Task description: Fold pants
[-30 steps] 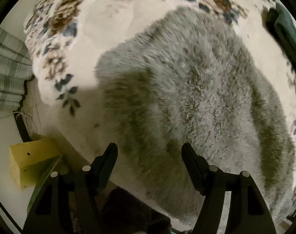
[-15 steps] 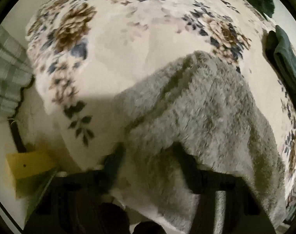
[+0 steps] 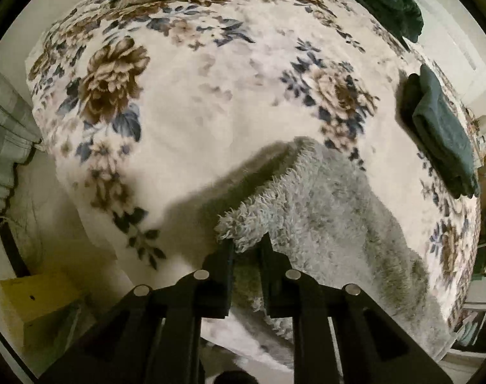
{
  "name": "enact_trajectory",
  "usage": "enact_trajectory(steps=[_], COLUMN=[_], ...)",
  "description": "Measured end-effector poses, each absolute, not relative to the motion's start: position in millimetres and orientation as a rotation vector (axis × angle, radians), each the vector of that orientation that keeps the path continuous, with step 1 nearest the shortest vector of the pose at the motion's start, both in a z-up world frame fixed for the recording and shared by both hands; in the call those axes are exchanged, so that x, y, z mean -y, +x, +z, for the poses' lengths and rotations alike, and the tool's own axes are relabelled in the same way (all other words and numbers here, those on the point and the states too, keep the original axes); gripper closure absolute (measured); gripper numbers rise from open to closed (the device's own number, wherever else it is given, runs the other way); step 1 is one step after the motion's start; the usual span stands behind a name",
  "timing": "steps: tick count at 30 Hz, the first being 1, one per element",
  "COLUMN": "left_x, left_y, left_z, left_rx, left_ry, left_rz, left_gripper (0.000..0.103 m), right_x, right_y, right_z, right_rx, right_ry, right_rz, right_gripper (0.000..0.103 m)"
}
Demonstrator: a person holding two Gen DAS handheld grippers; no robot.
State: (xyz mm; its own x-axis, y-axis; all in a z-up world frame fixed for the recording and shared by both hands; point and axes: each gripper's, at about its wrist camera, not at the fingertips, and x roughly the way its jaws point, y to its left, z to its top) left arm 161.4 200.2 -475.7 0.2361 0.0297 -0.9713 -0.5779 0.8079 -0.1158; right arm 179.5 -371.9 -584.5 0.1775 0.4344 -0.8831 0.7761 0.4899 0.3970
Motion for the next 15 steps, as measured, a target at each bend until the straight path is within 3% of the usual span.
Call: enact_trajectory(steps=[7,10,11,12,14,15], left_x=[-216.8,-219.6,-217.9,-214.7,-207.4,-199.5], left_y=[155.2,148.9,147.6,146.9,145.6,145.5], left_z=[-537.8,-529.1,-520.8,-512.2,-495.6,-485.0], left_rx=[-1.387,-1.366,-1.356,-1.352,-1.337,-1.329], left_ry=[-0.481,-0.541,-0.534,-0.520,-0.485,-0.451], left_rz=[0.487,0.457,0.452,0.445,0.434,0.425], left_gripper=[0.087,0.082,0.080,0.074,0.066,0.049], right_x=[345.2,345.2,349.0,353.6,369.6,382.4], right_y=[165.5,163.3,163.2,163.8,161.5,158.6], right_z=[-589.0,-608.0,-611.1,-612.2,-603.1,-595.1], right_rx=[-1.527,-1.575,-1.586,-1.591,-1.551,-1.523], right_ry=[1.031,1.019,1.033,1.060,1.114,1.122], right_rz=[-0.302,-0.287,-0.273,-0.251,-0.209,-0.208], right_gripper=[0.097,0.094,0.086,0.069,0.047,0.044])
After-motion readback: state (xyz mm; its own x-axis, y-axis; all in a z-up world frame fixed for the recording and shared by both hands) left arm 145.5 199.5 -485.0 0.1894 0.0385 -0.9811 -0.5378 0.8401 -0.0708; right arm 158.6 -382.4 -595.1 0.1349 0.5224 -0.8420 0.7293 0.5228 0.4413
